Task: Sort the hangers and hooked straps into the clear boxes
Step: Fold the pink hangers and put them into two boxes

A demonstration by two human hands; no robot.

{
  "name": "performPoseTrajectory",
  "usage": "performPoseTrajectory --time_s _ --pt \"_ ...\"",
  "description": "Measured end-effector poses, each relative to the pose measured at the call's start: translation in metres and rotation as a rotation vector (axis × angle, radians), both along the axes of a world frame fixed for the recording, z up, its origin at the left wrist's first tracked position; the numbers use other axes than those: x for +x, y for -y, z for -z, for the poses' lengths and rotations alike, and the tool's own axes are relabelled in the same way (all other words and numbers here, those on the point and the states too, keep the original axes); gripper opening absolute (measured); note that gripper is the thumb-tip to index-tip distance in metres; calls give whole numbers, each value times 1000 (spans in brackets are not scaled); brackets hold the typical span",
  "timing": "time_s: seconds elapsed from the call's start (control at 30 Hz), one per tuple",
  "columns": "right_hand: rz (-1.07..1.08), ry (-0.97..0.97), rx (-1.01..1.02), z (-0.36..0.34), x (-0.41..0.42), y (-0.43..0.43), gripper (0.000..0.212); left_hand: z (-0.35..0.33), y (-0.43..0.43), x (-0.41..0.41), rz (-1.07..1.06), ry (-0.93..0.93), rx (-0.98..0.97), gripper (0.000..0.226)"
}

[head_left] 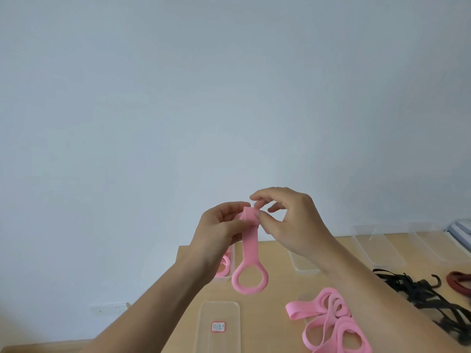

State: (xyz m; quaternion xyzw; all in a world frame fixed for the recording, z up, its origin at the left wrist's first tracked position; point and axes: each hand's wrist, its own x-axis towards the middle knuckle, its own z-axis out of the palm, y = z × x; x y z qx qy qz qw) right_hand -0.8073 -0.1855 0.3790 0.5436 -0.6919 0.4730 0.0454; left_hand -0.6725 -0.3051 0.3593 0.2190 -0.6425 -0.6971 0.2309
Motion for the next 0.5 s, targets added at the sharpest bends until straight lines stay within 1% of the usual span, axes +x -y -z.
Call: performPoseTrajectory --time_s 0.1,0.17,0.3,0.4,0.5 --pt "24 -6 233 3 -5 3 28 0 -2 -1 -49 -19 -18 61" --pt "-21 14 294 3 -4 4 25 0 -3 -1 -75 -24 -34 70" --pt "-39 44 187 3 0 2 19 1 -6 -1 -124 -5 -36 78" --pt "-32 82 122 3 2 2 13 2 -7 -1 -151 23 -21 71" --pt "-27 104 30 3 1 1 13 2 -6 0 -155 73 2 59"
